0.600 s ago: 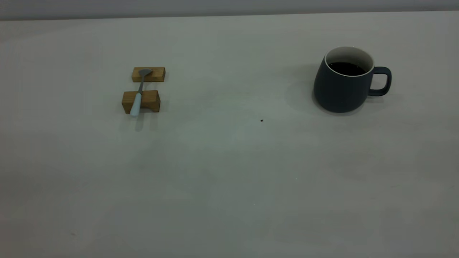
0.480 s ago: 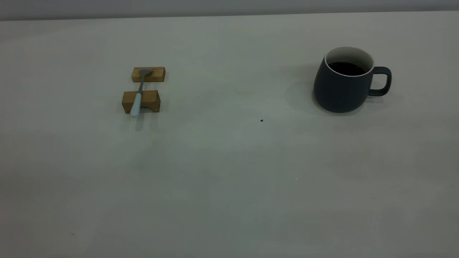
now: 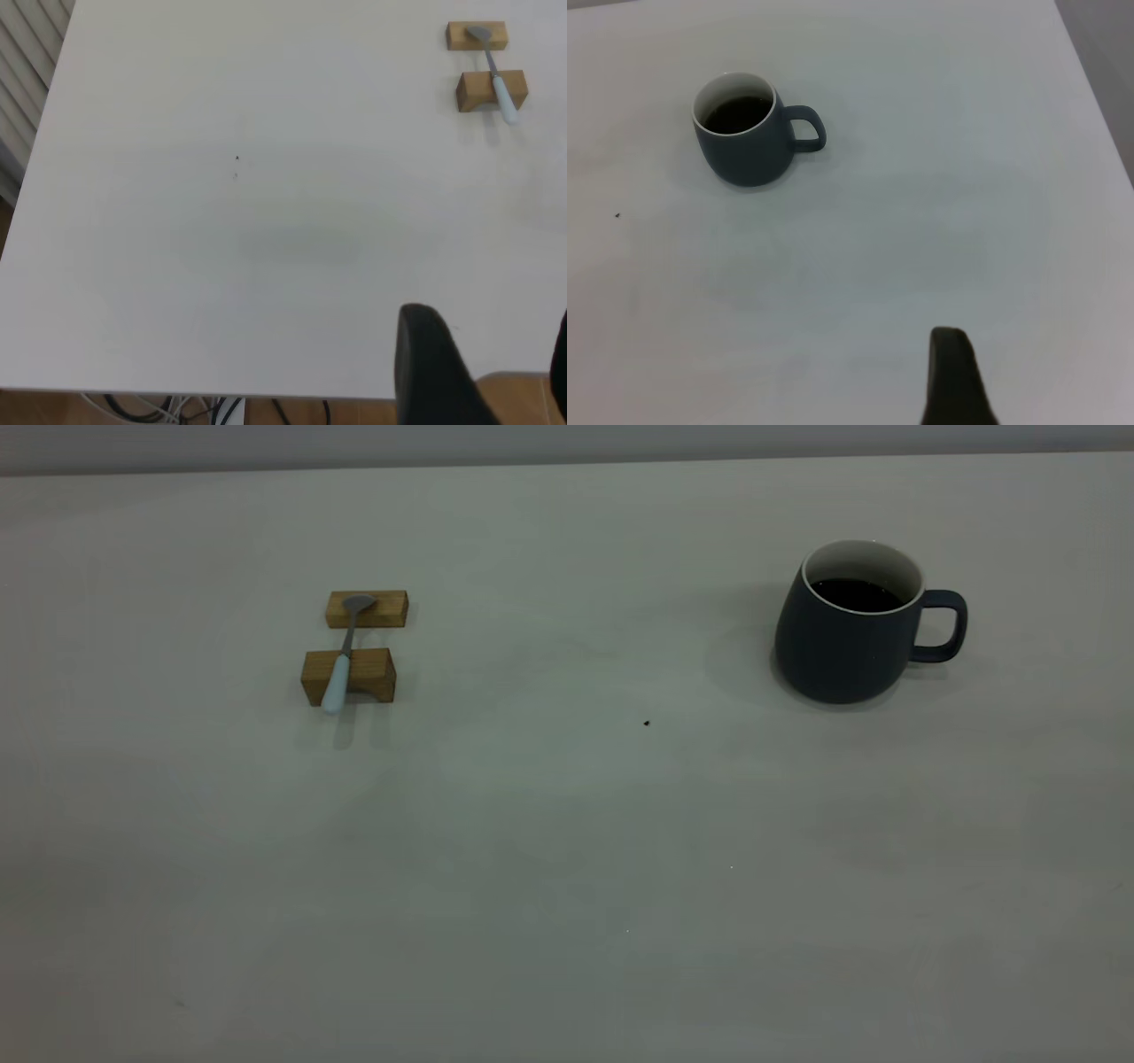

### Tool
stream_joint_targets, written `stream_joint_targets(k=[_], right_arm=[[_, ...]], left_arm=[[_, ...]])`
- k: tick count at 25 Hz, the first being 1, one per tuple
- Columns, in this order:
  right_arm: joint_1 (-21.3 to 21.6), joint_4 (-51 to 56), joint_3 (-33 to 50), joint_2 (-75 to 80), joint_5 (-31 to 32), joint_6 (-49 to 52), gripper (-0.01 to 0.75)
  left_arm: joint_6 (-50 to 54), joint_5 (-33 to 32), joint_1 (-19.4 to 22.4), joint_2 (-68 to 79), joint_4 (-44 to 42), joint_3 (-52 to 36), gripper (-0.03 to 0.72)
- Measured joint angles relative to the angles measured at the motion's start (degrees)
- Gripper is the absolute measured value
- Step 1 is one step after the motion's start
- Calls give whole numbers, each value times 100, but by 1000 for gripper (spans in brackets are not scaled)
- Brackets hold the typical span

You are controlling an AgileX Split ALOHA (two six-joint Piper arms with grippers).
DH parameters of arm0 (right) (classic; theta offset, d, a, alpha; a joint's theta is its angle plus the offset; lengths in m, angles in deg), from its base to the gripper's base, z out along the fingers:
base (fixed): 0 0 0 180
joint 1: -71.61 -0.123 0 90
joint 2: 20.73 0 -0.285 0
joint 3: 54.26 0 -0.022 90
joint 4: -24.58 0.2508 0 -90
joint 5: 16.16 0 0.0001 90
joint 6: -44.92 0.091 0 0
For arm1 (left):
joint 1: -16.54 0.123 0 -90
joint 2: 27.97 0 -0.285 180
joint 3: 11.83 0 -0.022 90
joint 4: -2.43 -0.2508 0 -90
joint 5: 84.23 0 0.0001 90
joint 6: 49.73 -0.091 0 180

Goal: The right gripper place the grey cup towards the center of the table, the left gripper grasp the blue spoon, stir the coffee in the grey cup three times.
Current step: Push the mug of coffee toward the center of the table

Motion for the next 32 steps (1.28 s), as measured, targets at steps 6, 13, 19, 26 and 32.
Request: stream_joint_targets(k=[6, 13, 19, 26, 32], right_arm=[[0, 0, 0, 0, 0, 0, 535], [0, 0, 0, 0, 0, 0, 535], [0, 0, 0, 0, 0, 0, 535], [0, 14, 0, 0, 0, -71, 535], [0, 433, -69, 1009, -292, -577, 558]], left_arm=[[0, 0, 0, 0, 0, 0, 403], [0, 0, 0, 0, 0, 0, 403], [0, 0, 0, 0, 0, 0, 403], [0, 0, 0, 0, 0, 0, 403], [0, 0, 0, 0, 0, 0, 403]])
